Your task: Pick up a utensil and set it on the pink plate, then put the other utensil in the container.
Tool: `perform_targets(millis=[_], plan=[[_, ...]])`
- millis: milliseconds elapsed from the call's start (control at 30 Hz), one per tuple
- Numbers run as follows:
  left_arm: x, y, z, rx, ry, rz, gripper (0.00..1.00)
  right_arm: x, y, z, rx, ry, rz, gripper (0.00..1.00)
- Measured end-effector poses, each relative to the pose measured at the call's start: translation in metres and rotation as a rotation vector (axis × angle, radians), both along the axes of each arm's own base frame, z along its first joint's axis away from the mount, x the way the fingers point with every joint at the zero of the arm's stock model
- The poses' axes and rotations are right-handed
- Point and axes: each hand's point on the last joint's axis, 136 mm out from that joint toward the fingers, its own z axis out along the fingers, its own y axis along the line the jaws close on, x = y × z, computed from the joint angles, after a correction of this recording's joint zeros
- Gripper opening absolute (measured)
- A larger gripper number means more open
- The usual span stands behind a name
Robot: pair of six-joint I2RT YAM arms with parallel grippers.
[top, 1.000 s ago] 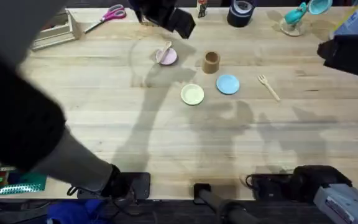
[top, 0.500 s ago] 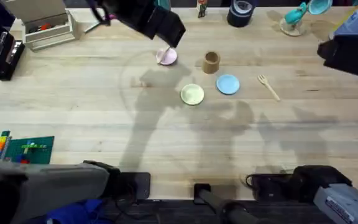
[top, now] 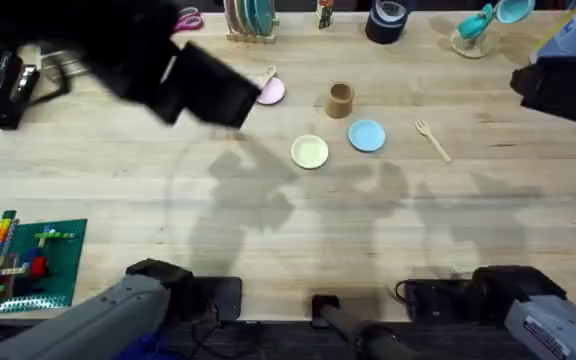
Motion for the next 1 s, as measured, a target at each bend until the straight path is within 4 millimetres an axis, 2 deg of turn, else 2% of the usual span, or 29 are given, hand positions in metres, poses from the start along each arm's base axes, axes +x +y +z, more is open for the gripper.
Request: perform_targets(millis=[200, 367, 500, 700, 1000], plan=[[-0.037, 0.004, 0.015, -0.020, -0.055, -0.052, 0.996, 0.000, 0.000, 0.000, 0.000, 0.000, 0.000, 0.997], [-0.059, 0.005, 0.024, -0.050, -0.099, -0.076, 0.995, 0.000, 0.000, 0.000, 0.000, 0.000, 0.000, 0.998], [-0.073, 0.004, 0.023, -0.078, -0.128, -0.094, 0.995, 0.000, 0.000, 0.000, 0.000, 0.000, 0.000, 0.998], [-0.079, -0.002, 0.013, -0.128, -0.185, -0.126, 0.995, 0.000, 0.000, 0.000, 0.000, 0.002, 0.000, 0.997], [-0.066, -0.016, -0.014, -0.186, -0.233, -0.165, 0.995, -0.006, 0.000, -0.008, 0.000, 0.041, 0.000, 0.998]])
